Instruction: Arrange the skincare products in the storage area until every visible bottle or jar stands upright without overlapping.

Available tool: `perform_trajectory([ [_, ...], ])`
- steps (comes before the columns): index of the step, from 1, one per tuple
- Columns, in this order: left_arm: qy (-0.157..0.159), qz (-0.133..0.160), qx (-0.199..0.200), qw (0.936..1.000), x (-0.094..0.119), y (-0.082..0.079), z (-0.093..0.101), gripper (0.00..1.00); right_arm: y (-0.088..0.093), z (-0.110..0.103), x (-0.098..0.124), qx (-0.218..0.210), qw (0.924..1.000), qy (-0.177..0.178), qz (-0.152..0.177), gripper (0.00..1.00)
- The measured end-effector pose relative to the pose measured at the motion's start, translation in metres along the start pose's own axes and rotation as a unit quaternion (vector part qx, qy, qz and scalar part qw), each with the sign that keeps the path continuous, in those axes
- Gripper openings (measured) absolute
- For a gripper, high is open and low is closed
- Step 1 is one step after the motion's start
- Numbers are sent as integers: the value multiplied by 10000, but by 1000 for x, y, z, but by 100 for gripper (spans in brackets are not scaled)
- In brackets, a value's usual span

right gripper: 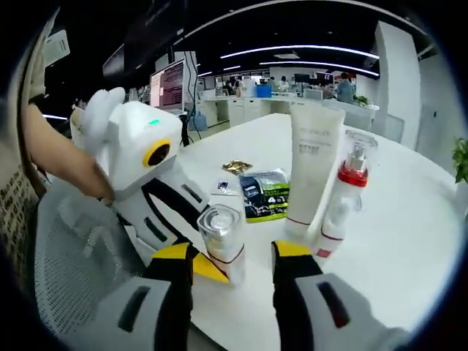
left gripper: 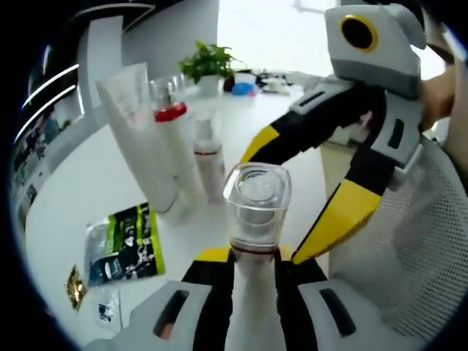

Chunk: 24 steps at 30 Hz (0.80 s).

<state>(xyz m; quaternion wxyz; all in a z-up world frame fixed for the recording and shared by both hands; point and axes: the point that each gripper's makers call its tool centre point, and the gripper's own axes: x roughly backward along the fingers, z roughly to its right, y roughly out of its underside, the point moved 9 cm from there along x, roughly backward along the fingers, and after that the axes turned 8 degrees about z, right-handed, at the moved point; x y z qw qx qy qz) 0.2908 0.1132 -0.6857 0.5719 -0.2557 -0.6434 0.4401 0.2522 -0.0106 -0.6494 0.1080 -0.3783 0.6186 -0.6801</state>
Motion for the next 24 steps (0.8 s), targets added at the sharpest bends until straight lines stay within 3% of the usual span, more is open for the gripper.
perform_trajectory([
  [9, 33, 65, 32, 10000, -11, -5, -11, 17, -1, 12, 9, -99, 9991, 407, 33, 70],
  [24, 81, 154, -4, 9998, -34, -17, -35, 17, -1, 26, 18, -460, 9961, 745, 83, 83],
])
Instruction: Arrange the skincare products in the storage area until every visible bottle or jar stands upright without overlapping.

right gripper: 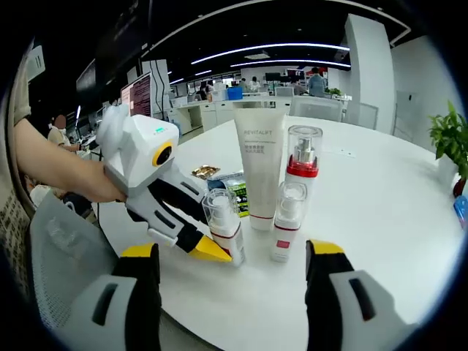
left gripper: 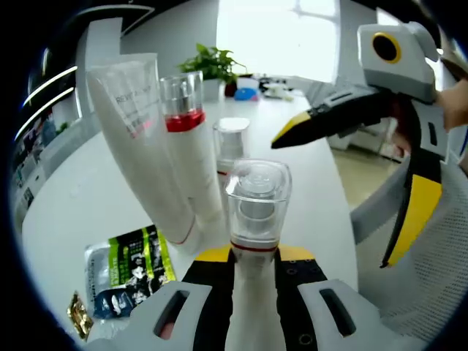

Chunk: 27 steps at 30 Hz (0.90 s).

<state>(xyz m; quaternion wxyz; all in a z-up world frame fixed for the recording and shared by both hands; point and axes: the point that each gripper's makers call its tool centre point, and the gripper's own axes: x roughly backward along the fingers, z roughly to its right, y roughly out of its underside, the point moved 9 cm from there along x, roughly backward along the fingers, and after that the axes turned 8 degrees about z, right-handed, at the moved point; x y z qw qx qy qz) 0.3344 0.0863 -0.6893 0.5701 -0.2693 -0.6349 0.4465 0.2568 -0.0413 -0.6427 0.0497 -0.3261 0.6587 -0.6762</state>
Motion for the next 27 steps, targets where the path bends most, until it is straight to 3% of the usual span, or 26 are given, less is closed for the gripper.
perform_trajectory([
  [27, 46, 27, 8, 10000, -25, -14, -19, 17, 3, 1, 0, -96, 9999, -2, -110, 85],
])
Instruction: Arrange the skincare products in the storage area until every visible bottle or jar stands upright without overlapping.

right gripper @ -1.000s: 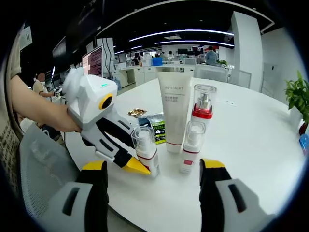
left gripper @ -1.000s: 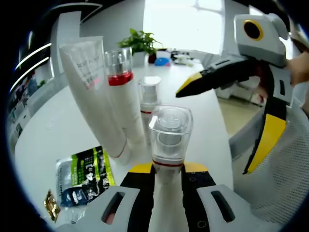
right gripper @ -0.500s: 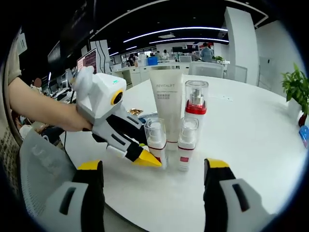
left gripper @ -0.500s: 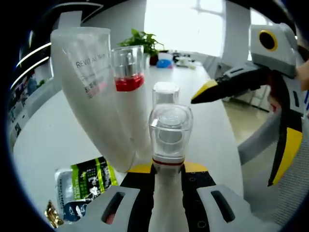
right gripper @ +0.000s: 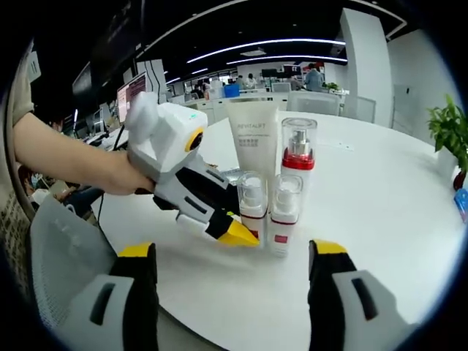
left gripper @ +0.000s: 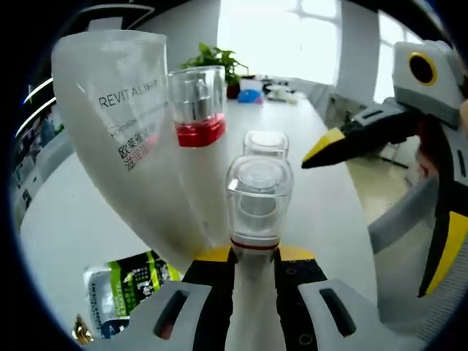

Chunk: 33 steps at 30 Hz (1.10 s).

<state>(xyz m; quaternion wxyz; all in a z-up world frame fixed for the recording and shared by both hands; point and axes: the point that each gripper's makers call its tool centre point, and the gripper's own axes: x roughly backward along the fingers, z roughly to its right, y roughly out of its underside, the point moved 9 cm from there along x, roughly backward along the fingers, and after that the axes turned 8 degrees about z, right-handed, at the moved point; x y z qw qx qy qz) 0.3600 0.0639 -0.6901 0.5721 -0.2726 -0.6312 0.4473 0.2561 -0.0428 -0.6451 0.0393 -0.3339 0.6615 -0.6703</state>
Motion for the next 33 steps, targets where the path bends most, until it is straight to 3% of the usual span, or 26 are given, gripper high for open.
perform_trajectory([
  [21, -10, -64, 35, 10000, -2, 0, 0, 17, 2, 0, 0, -22, 10000, 5, -55, 86],
  [33, 20, -186, 167, 9997, 7, 6, 7, 27, 3, -1, -1, -11, 10000, -9, -90, 87],
])
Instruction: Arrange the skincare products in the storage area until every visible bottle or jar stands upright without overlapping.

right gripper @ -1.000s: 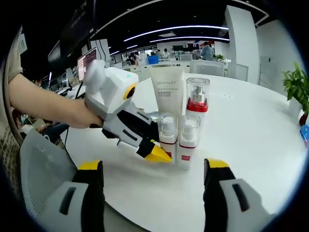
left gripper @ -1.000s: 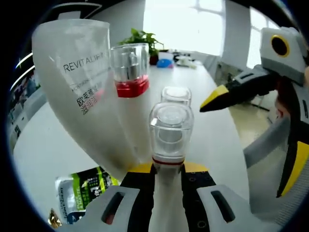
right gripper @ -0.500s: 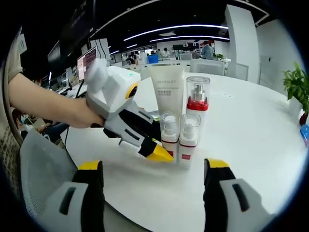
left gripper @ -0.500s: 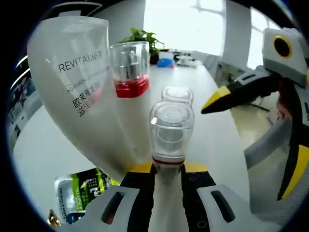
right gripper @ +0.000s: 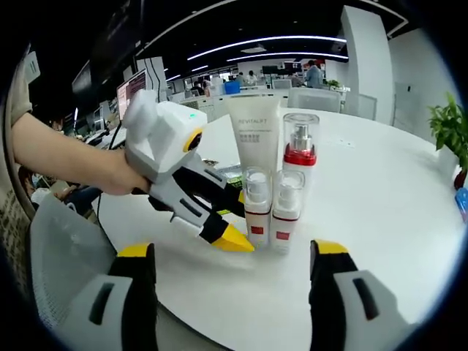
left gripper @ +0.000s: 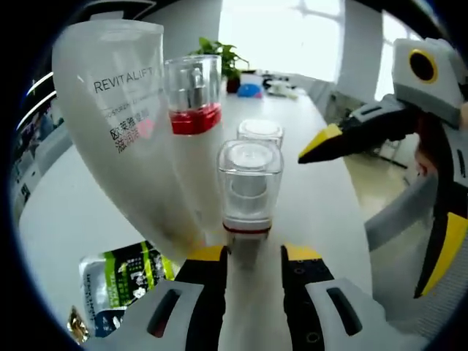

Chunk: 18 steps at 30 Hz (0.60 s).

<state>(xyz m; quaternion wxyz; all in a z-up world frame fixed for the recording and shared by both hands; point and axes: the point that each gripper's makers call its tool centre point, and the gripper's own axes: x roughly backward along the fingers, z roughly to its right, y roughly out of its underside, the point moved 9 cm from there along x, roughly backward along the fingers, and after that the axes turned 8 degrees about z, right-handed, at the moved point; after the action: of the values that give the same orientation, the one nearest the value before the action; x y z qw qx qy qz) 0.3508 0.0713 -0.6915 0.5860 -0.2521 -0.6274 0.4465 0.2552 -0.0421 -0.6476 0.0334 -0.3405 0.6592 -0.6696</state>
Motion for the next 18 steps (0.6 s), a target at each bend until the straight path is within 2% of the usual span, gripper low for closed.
perform_trajectory([
  [10, -184, -41, 308, 9993, 27, 12, 3, 34, -3, -4, 2, 95, 9999, -36, 13, 88],
  [18, -403, -96, 673, 9969, 48, 21, 9, 46, -5, -7, 4, 168, 9998, -70, 58, 89],
])
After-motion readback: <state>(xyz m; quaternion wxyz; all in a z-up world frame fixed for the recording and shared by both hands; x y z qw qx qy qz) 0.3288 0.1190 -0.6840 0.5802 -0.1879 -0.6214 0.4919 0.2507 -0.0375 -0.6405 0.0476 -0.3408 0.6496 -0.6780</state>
